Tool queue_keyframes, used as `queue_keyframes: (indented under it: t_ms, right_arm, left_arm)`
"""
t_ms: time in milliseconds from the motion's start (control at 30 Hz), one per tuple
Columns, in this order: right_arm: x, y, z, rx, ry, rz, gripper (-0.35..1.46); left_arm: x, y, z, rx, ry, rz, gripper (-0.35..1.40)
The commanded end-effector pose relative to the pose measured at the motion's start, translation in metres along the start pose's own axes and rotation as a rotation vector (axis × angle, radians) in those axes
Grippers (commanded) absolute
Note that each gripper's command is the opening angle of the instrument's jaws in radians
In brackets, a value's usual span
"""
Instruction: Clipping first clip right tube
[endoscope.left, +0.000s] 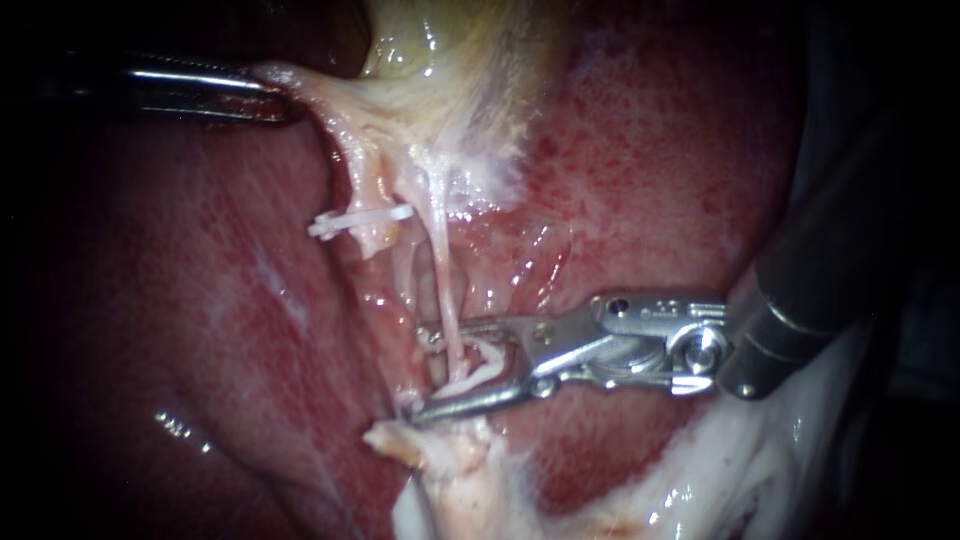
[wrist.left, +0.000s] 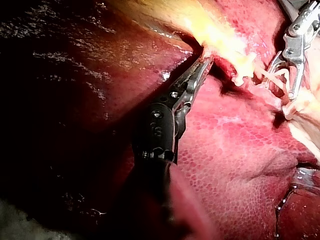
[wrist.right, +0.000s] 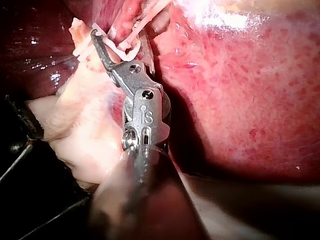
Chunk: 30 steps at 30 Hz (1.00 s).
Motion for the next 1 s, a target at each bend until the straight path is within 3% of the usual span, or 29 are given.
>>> queue_keyframes:
  t_ms: [33,267,500,700,900,1000]
  right_arm:
    - [0.0003,-0.0004,0.0,0.011,0.006,-0.001,0.49]
    - [0.0018,-0.0025,0.0001,0.117,0.039,0.025,0.46]
    - [0.0021,-0.0023,-0.0002,0.125,0.056,0.053,0.39]
    - [0.0023,-0.0021,-0.0011,0.131,0.052,0.096,0.09]
    - [0.0032,-0.0022,-0.002,0.137,0.048,0.155,-0.35]
    - [0.0032,-0.0021,-0.0022,0.139,0.044,0.185,-0.35]
  left_arm:
    - [0.0,0.0,0.0,0.0,0.0,0.0,-0.35]
    - [0.0,0.0,0.0,0.0,0.0,0.0,-0.35]
    - [0.0,0.0,0.0,0.0,0.0,0.0,-0.35]
    - [0.0,0.0,0.0001,0.001,0.0,0.0,-0.35]
    - [0.0,0.0,0.0001,0.001,0.0,0.0,-0.35]
    - [0.0,0.0,0.0001,-0.002,-0.001,0.0,-0.35]
